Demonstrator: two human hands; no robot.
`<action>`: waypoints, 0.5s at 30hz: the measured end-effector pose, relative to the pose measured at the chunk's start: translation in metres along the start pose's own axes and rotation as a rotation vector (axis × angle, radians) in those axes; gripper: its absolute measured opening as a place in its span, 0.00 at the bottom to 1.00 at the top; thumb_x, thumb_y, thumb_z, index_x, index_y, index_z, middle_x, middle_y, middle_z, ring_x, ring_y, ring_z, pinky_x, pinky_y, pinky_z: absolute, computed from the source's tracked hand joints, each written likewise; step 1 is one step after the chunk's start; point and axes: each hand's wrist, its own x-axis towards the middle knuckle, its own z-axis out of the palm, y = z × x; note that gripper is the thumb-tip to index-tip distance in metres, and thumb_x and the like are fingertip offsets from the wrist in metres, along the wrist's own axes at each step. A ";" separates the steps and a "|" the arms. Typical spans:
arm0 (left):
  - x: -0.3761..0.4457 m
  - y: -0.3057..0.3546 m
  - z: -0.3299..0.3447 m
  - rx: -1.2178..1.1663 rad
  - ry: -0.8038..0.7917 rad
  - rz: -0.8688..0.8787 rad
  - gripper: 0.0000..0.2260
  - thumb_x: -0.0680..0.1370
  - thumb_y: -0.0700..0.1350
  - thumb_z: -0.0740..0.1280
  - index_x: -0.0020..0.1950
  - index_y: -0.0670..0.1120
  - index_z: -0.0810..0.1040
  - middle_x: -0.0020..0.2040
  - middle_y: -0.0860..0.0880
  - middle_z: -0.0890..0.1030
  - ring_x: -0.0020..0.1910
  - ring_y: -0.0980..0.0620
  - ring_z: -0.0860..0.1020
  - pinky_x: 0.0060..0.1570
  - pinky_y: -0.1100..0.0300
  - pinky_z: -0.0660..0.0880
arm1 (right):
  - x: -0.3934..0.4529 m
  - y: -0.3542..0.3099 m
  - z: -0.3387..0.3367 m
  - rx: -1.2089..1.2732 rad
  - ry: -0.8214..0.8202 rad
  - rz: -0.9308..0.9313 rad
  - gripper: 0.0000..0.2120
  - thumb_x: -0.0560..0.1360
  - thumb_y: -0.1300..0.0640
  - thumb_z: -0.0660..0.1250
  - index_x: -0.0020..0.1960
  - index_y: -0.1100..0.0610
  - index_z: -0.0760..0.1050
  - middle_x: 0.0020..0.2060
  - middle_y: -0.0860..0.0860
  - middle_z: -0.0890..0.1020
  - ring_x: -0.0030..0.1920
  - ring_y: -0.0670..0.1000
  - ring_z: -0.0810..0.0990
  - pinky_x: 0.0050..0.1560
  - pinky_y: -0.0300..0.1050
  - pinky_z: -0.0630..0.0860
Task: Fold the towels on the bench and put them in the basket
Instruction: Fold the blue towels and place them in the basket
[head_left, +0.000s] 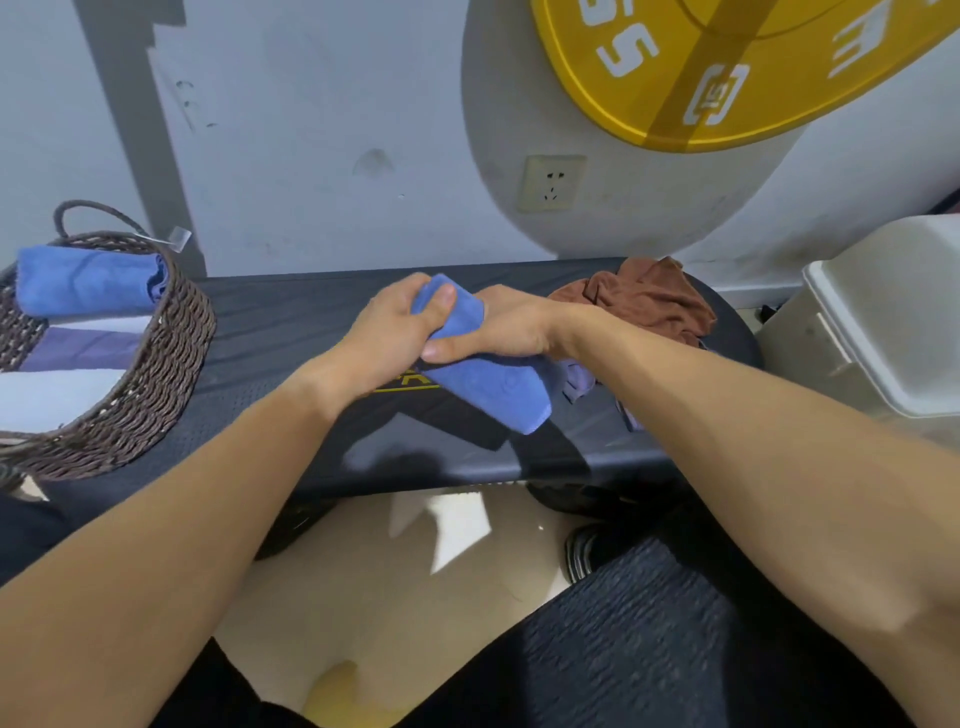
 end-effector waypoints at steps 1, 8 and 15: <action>-0.002 0.001 -0.003 0.025 0.020 0.023 0.15 0.83 0.50 0.60 0.53 0.38 0.77 0.49 0.41 0.82 0.49 0.41 0.79 0.53 0.49 0.75 | -0.001 0.000 0.001 -0.001 -0.011 0.008 0.29 0.58 0.30 0.76 0.49 0.50 0.82 0.42 0.45 0.87 0.43 0.45 0.86 0.48 0.44 0.81; -0.021 -0.015 -0.043 -0.017 0.121 0.000 0.18 0.84 0.49 0.59 0.54 0.34 0.77 0.53 0.33 0.81 0.48 0.46 0.78 0.58 0.43 0.75 | -0.011 -0.010 0.009 0.158 -0.335 -0.003 0.19 0.73 0.54 0.75 0.61 0.58 0.78 0.54 0.54 0.85 0.53 0.55 0.85 0.56 0.50 0.81; -0.037 -0.031 -0.096 0.125 -0.190 -0.081 0.18 0.79 0.62 0.61 0.54 0.49 0.81 0.51 0.50 0.85 0.51 0.52 0.83 0.60 0.44 0.76 | -0.021 -0.031 0.034 0.167 -0.368 -0.034 0.12 0.76 0.51 0.72 0.56 0.57 0.77 0.42 0.53 0.85 0.44 0.58 0.85 0.41 0.46 0.82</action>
